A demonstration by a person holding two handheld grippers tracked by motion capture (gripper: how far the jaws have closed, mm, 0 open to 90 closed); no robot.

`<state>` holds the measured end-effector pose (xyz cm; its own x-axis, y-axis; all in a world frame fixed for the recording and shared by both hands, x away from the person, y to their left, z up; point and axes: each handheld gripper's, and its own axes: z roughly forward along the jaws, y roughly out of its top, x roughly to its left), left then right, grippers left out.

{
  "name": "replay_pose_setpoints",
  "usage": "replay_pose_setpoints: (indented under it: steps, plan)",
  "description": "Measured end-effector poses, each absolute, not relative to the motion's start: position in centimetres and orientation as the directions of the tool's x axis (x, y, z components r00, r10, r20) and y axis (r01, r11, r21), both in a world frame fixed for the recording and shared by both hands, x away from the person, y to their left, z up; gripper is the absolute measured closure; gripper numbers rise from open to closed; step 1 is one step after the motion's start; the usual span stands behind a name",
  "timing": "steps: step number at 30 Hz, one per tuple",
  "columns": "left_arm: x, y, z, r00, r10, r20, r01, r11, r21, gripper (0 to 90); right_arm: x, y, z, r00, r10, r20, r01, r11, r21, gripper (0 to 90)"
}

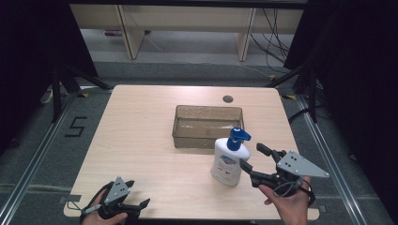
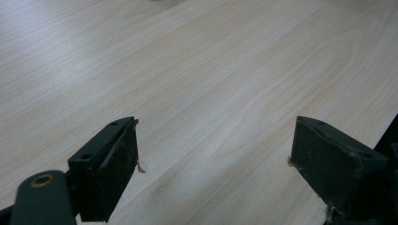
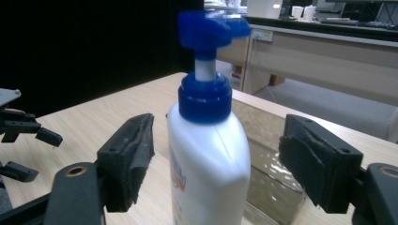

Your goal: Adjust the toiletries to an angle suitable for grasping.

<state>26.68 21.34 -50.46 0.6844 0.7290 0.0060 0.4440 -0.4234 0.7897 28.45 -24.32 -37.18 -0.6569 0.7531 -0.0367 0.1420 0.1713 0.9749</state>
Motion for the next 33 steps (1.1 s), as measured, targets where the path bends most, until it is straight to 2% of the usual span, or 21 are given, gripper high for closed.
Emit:
replay_pose_setpoints:
  steps: [3,5,6,9,18,19,24,25,31,32,33]
  plan:
    - [26.7,21.4,-50.5,0.687,0.726,0.009,0.441,-0.427,0.789,14.8,28.7,-24.0,-36.9,-0.671,0.741,-0.002,0.174,0.160,0.972,29.2]
    - [26.7,21.3,-50.5,0.685,0.728,0.007,0.443,-0.424,0.790,14.8,29.0,-24.0,-36.7,-0.672,0.741,-0.018,0.162,0.171,0.972,29.3]
    - [26.7,21.3,-50.5,0.685,0.729,0.006,0.444,-0.423,0.790,14.8,29.0,-23.7,-36.7,-0.678,0.735,0.021,0.187,0.145,0.972,29.5]
    - [26.7,21.3,-50.5,0.687,0.727,0.008,0.442,-0.426,0.789,14.8,29.5,-23.7,-36.5,-0.681,0.732,-0.023,0.144,0.164,0.976,31.1]
    - [26.7,21.4,-50.4,0.691,0.723,0.003,0.444,-0.427,0.788,14.8,30.1,-22.6,-35.7,-0.698,0.716,0.012,0.164,0.144,0.976,33.4]
    - [26.7,21.4,-50.4,0.691,0.723,0.004,0.443,-0.428,0.788,14.8,30.3,-22.5,-35.7,-0.696,0.718,-0.016,0.140,0.157,0.978,33.6]
    - [26.7,21.4,-50.4,0.688,0.725,0.009,0.442,-0.429,0.788,14.8,31.0,-21.9,-35.6,-0.700,0.714,-0.024,0.132,0.162,0.978,34.9]
    - [26.7,21.4,-50.4,0.688,0.725,0.009,0.442,-0.429,0.788,14.8,31.0,-21.8,-35.6,-0.699,0.715,-0.010,0.153,0.163,0.975,35.1]
    - [26.7,21.4,-50.4,0.689,0.724,0.005,0.442,-0.426,0.789,14.8,31.8,-21.5,-35.6,-0.704,0.710,-0.019,0.133,0.158,0.979,37.7]
    - [26.7,21.4,-50.4,0.688,0.725,0.006,0.443,-0.426,0.789,14.8,31.7,-21.3,-35.5,-0.713,0.701,0.024,0.175,0.145,0.974,38.3]
    - [26.6,21.4,-50.4,0.688,0.726,0.005,0.443,-0.424,0.790,14.8,31.7,-21.3,-35.5,-0.711,0.703,0.023,0.173,0.144,0.974,39.0]
